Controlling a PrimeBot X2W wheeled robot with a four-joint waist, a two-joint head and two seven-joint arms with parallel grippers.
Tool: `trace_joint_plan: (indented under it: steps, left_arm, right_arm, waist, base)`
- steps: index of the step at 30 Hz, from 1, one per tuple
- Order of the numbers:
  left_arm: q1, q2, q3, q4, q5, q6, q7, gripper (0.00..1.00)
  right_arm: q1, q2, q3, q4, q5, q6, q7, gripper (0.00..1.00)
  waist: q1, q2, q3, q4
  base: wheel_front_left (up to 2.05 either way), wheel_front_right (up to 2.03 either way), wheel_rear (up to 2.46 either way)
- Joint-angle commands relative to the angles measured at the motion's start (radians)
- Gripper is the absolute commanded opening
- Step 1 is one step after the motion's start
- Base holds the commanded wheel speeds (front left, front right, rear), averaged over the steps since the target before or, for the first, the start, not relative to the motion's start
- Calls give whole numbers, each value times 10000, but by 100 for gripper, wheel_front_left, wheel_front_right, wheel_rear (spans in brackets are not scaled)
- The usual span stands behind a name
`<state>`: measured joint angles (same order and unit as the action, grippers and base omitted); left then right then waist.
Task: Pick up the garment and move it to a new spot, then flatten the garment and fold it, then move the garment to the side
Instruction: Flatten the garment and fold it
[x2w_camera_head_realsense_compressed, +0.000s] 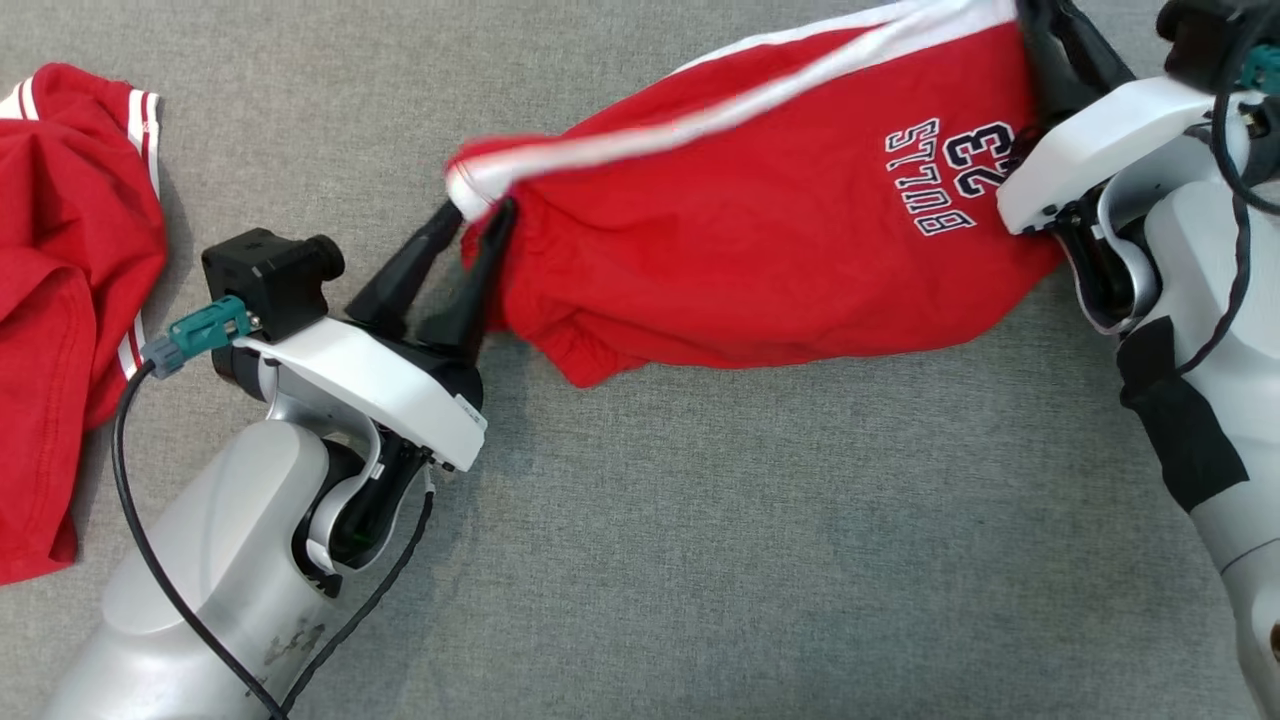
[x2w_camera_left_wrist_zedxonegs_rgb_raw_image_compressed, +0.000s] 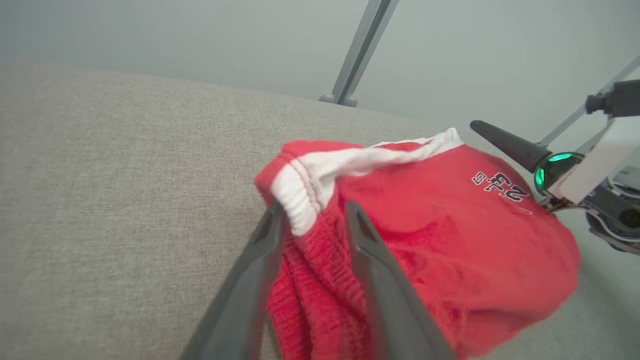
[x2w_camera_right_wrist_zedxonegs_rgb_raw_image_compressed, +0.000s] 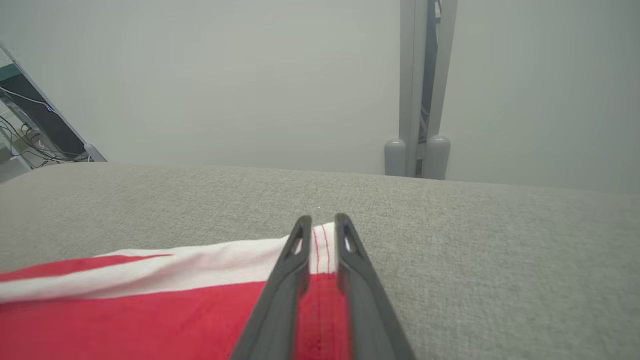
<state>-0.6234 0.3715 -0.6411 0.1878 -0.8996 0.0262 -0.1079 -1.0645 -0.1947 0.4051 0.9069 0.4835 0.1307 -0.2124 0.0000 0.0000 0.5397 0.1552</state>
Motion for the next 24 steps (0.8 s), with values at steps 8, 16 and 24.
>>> trace_joint_plan:
  steps: [8,16,24]
  left_arm:
    - [722,41,376,26,260,595,-1025,100]
    - [1764,24,1778,-983,1361,1591,-1553,100]
    - [2977,-89,3136,-1705,2816,1456,-1550,100]
  right_arm:
    - [786,-116,115,-342,345,3,-547,100]
    - [2780,-225,-1692,-3200,-896,3,-541,100]
    - [5136,134,-2827,-5318,-2053,3,-543,100]
  waist:
    - [0,0,-534,-338]
    - [0,0,-1097,-643]
    - [0,0,-1672,-929]
  base:
    - [0,0,0]
    - [0,0,0]
    - [0,0,0]
